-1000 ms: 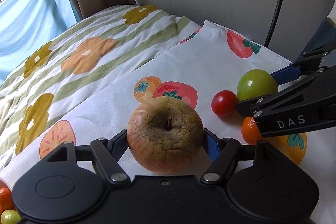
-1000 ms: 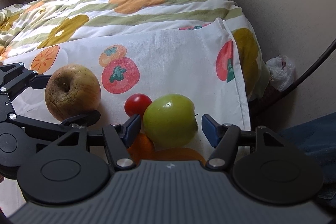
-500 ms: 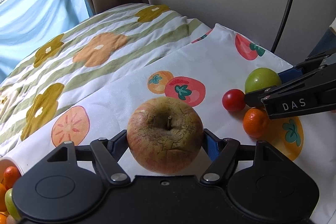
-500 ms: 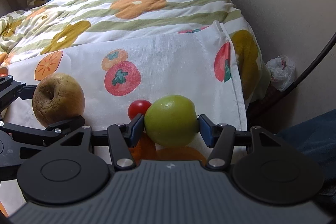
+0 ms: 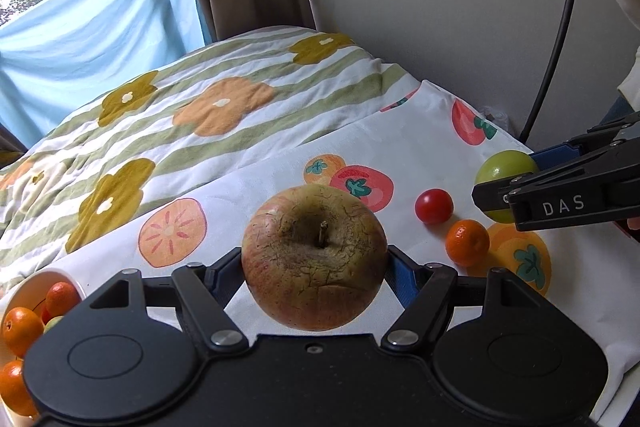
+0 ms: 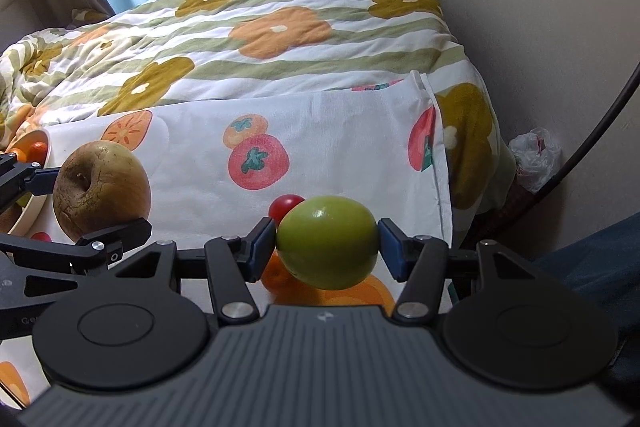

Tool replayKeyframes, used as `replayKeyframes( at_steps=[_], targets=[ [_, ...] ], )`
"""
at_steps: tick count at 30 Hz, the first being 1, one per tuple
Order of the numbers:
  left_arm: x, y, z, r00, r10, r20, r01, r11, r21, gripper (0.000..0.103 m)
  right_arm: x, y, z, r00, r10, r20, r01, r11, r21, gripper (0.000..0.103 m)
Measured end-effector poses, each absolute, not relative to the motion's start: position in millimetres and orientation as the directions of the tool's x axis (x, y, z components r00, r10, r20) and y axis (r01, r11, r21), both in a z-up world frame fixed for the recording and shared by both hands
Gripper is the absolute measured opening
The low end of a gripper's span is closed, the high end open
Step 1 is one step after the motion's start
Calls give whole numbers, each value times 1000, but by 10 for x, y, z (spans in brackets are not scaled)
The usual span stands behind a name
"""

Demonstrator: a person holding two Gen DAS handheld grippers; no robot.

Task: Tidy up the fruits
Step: 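Carry the brown apple and green apple into the bowl and release both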

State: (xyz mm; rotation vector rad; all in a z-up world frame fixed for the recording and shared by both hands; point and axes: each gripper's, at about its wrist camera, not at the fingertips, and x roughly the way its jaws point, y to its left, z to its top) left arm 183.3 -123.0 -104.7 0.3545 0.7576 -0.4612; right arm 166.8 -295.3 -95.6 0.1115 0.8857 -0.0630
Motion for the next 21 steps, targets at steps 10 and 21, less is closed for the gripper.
replayKeyframes(
  at_steps=[10, 21],
  targets=[
    [1453, -892, -736, 709, -197, -677, 374, 919, 124, 77, 1459, -2709, -629, 675, 74, -734, -15, 996, 88, 71],
    [974, -262, -357, 773, -43, -633, 155, 980, 124, 77, 1318, -2086, -251, 690, 246, -681, -221, 967, 125, 71]
  ],
)
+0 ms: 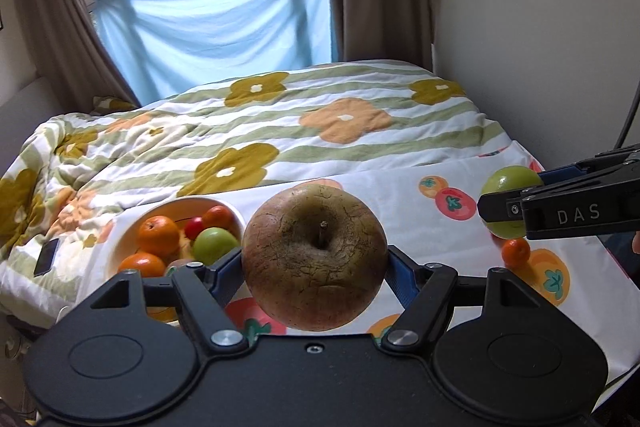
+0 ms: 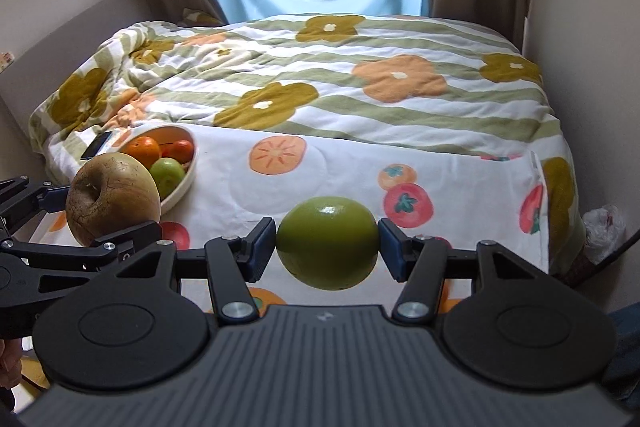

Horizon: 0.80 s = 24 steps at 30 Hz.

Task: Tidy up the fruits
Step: 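Carry the brown apple and green apple into the bowl and release both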

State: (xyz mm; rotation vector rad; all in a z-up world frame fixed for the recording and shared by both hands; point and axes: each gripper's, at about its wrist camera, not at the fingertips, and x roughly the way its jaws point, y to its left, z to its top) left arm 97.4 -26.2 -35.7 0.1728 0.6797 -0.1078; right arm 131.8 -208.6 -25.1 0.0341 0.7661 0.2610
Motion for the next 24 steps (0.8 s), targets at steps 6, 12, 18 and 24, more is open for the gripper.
replayKeyframes(
  at_steps=[6, 12, 18, 24],
  targets=[
    [912, 209, -243, 780, 33, -625, 63, 989, 130, 77, 1374, -1612, -149, 672, 317, -669, -302, 943, 144, 71],
    [1046, 699, -216, 776, 76, -626, 14, 990, 138, 77, 1520, -1067, -124, 655, 356, -667, -350, 925, 150, 71],
    [1326, 1207, -288, 760, 84, -644, 15, 989, 146, 77, 1762, -571, -183, 638, 366, -677, -354, 921, 165, 71],
    [1696, 1592, -440, 741, 63, -669, 43, 989, 140, 77, 2034, -146, -286, 626, 362, -690, -339, 924, 178, 71]
  ],
)
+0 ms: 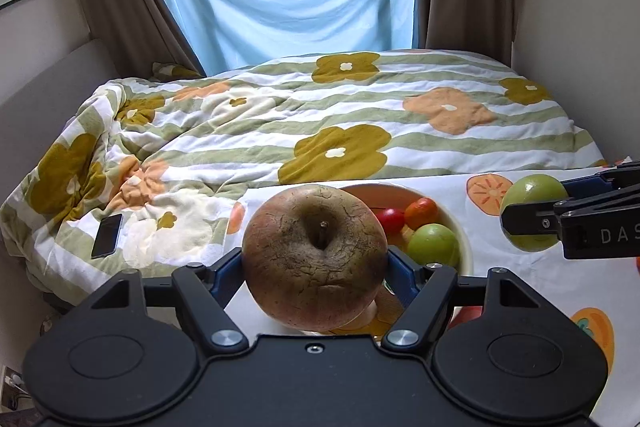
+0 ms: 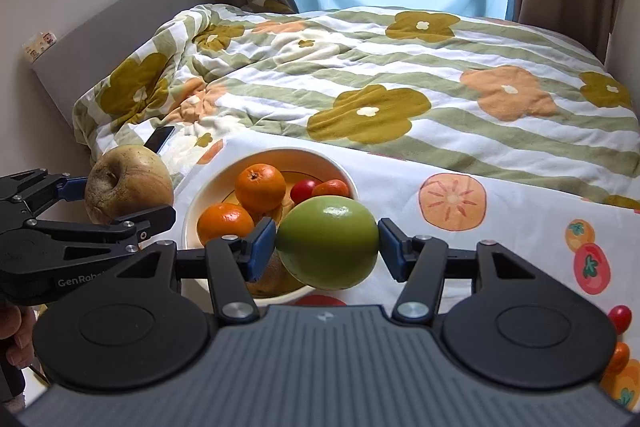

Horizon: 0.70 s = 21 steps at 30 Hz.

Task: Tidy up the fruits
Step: 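Carry the brown apple and green apple into the bowl and release both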

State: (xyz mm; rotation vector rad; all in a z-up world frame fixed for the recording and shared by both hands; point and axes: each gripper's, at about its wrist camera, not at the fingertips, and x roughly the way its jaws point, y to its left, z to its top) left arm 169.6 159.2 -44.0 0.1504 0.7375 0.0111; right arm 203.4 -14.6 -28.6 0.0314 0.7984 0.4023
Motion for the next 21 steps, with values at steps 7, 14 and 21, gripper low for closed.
replayKeyframes(
  at_steps=[7, 14, 21],
  targets=[
    [2138, 1871, -657, 716, 17, -697, 91, 989, 117, 77, 2350, 199, -425, 616, 347, -707, -316, 931, 182, 71],
    [2461, 2025, -868, 690, -14, -724, 115, 989, 90, 77, 2570, 371, -570, 604, 325, -728, -289, 940, 180, 71],
    [2592, 2061, -1012, 664, -36, -746, 133, 989, 70, 77, 2676, 437, -657, 593, 313, -742, -279, 944, 175, 71]
  ],
)
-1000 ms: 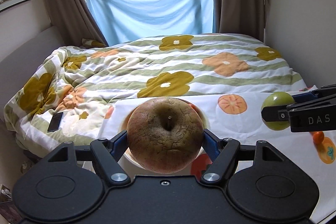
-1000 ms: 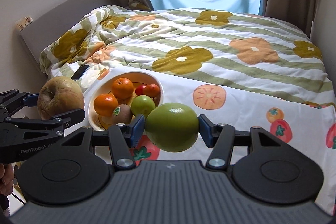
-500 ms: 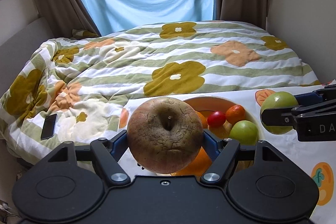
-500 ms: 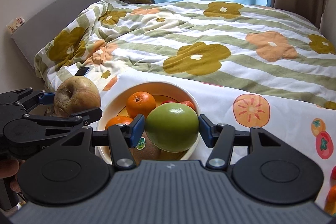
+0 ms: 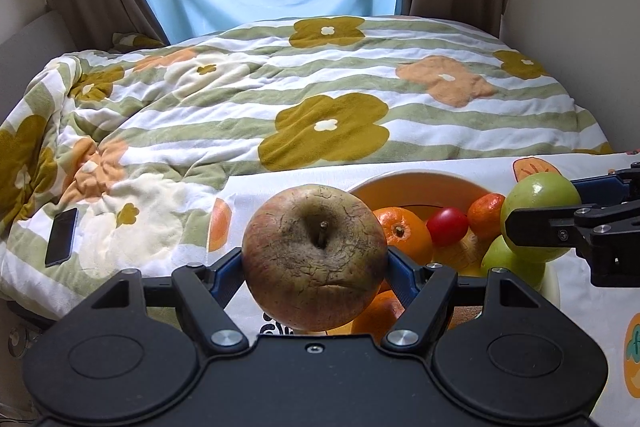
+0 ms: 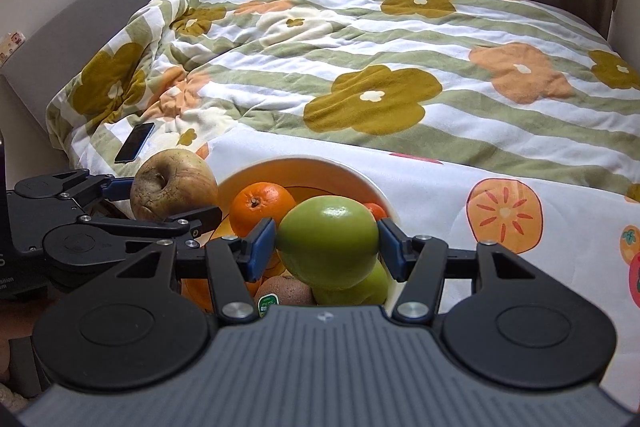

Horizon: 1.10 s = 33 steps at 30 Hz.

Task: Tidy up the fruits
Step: 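Carry the brown apple and green apple into the bowl and release both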

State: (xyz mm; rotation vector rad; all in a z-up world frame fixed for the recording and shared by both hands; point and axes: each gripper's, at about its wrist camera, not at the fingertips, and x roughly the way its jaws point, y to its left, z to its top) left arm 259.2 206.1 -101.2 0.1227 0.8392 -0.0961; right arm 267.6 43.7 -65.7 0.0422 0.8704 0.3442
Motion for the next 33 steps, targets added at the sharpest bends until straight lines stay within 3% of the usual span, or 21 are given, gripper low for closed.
replayKeyframes(
  at_steps=[7, 9, 11, 30, 33],
  targets=[
    [2615, 2048, -1065, 654, -70, -754, 166, 985, 52, 78, 2715, 476, -685, 591, 309, -745, -280, 945, 171, 71],
    [2589, 2029, -1068, 658, -70, -750, 172, 983, 60, 81, 2718, 493, -679, 590, 312, -745, -281, 944, 173, 71],
    [2524, 2024, -1027, 678, -73, -732, 184, 980, 72, 91, 2730, 514, -676, 590, 314, -744, -284, 943, 172, 71],
    [2168, 2002, -970, 695, -34, -718, 195, 970, 143, 92, 2798, 761, -813, 561, 354, -749, -360, 918, 164, 71],
    [2148, 1997, -995, 691, -33, -723, 199, 969, 147, 92, 2787, 761, -837, 557, 361, -748, -355, 918, 178, 75]
  ],
)
